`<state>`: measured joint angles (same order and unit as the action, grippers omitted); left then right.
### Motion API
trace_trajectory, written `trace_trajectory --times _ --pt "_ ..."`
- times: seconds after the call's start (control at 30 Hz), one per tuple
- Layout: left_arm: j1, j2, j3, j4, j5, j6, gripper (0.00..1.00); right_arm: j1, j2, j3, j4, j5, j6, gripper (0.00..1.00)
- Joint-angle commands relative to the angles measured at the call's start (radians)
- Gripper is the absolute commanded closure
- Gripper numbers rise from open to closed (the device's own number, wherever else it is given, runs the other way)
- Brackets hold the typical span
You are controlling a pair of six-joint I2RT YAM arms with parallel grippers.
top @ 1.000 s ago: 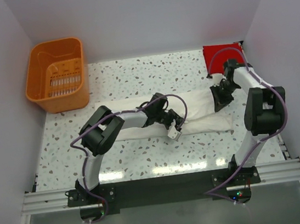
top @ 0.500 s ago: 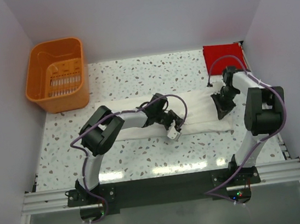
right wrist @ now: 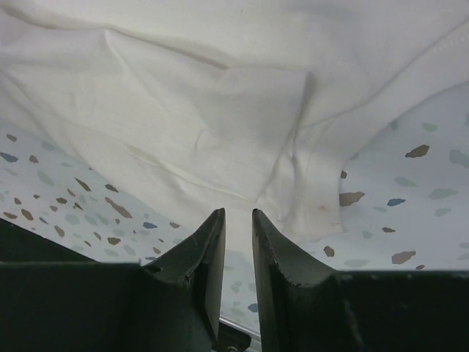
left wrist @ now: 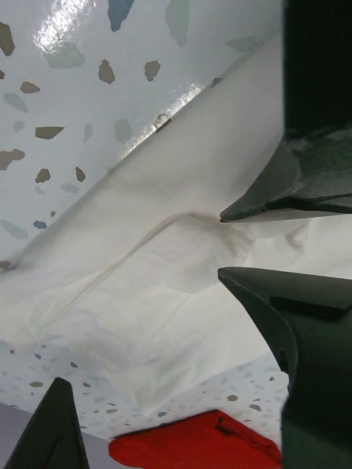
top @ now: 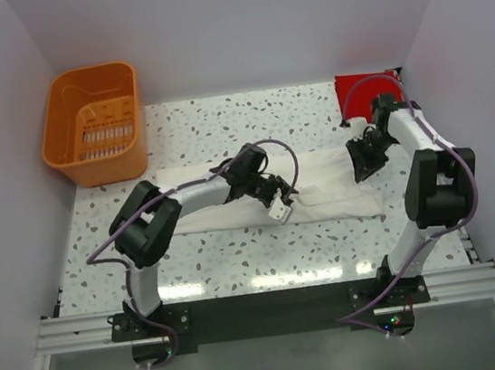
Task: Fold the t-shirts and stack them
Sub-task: Fold the tshirt
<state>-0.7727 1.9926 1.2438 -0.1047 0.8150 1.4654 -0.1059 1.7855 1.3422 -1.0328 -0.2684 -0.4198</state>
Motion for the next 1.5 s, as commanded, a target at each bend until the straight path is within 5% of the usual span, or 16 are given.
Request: trace_trajectory --times 0.0,0.23,0.43,0.7,0.93,1.2,1.47 --pt "0.035 -0.145 -0.024 -0.059 0.081 -0.205 0.64 0.006 -0.069 0.031 -0.024 -0.083 -0.037 0.75" --pt "0.075 -0.092 0.107 -0.048 -0.046 -0.898 0.68 0.054 -0.043 -0.032 0.022 -0.083 -0.001 0.80" --pt "0.269 0.000 0.212 -0.341 -0.114 -1.054 0.75 0.095 0.006 -0.090 0.086 -0.028 0.001 0.81" --pt "0.417 -0.202 0.027 -0.394 -0.256 -0.926 0.76 0.152 0.204 -0.035 0.221 0.119 -0.037 0.82" --pt "0.481 -0.307 -0.052 -0.406 -0.361 -0.919 0.75 0.178 0.389 0.236 0.272 0.209 -0.027 0.85" --pt "0.448 -0.370 -0.115 -0.392 -0.364 -0.648 0.74 0.239 0.479 0.474 0.307 0.198 0.009 0.84" --pt "0.299 -0.295 -0.162 -0.369 -0.517 -0.493 0.77 0.236 0.362 0.446 0.375 0.201 0.050 0.77"
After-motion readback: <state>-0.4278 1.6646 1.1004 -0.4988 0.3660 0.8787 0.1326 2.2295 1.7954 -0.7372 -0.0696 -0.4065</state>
